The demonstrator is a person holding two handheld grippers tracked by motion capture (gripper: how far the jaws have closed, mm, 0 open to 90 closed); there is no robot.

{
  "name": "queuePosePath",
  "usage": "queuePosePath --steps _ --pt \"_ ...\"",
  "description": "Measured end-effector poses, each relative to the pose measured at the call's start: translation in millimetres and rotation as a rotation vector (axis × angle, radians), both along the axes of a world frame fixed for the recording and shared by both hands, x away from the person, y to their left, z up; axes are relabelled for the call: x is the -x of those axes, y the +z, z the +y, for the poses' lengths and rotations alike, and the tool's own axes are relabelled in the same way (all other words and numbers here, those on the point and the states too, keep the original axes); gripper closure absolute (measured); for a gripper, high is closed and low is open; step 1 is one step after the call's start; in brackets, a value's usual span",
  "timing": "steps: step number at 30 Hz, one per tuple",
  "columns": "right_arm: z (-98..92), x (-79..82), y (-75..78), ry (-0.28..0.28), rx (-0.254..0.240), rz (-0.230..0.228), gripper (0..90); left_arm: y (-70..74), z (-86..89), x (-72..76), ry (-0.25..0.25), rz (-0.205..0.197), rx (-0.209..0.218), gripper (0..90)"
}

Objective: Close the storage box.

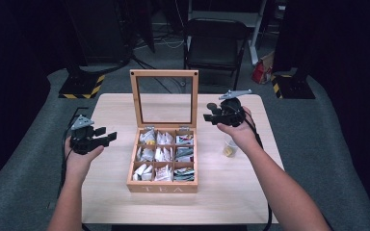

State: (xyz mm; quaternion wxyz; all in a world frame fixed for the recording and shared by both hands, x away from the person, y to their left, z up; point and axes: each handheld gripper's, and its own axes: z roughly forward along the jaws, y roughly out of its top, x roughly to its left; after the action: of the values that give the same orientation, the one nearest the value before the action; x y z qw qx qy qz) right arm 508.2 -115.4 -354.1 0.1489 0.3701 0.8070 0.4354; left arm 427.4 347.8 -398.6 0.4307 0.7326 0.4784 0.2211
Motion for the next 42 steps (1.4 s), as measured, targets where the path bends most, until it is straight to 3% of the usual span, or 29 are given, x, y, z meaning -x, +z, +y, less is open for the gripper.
queuePosePath --steps 12,19,27,31,42 --pt "13.5 -14.6 -3.4 0.009 0.009 -0.004 50.6 0.0 -0.3 -0.6 -0.007 0.002 -0.004 44.4" --pt "20.0 -24.9 -6.5 -0.004 0.002 0.016 49.7 1.7 1.5 0.0 -0.012 -0.006 -0.001 44.4" --pt "30.0 -38.8 -9.2 0.003 -0.004 -0.002 46.0 1.0 1.8 -0.3 -0.017 -0.003 0.005 44.4" --pt "32.2 -45.0 -11.9 -0.009 -0.038 -0.002 44.6 0.1 1.3 -0.2 -0.015 -0.003 0.006 44.3" --pt "32.4 -57.5 -21.8 -0.028 -0.02 -0.001 43.0 -1.3 0.8 -0.6 -0.018 0.002 0.005 44.2"
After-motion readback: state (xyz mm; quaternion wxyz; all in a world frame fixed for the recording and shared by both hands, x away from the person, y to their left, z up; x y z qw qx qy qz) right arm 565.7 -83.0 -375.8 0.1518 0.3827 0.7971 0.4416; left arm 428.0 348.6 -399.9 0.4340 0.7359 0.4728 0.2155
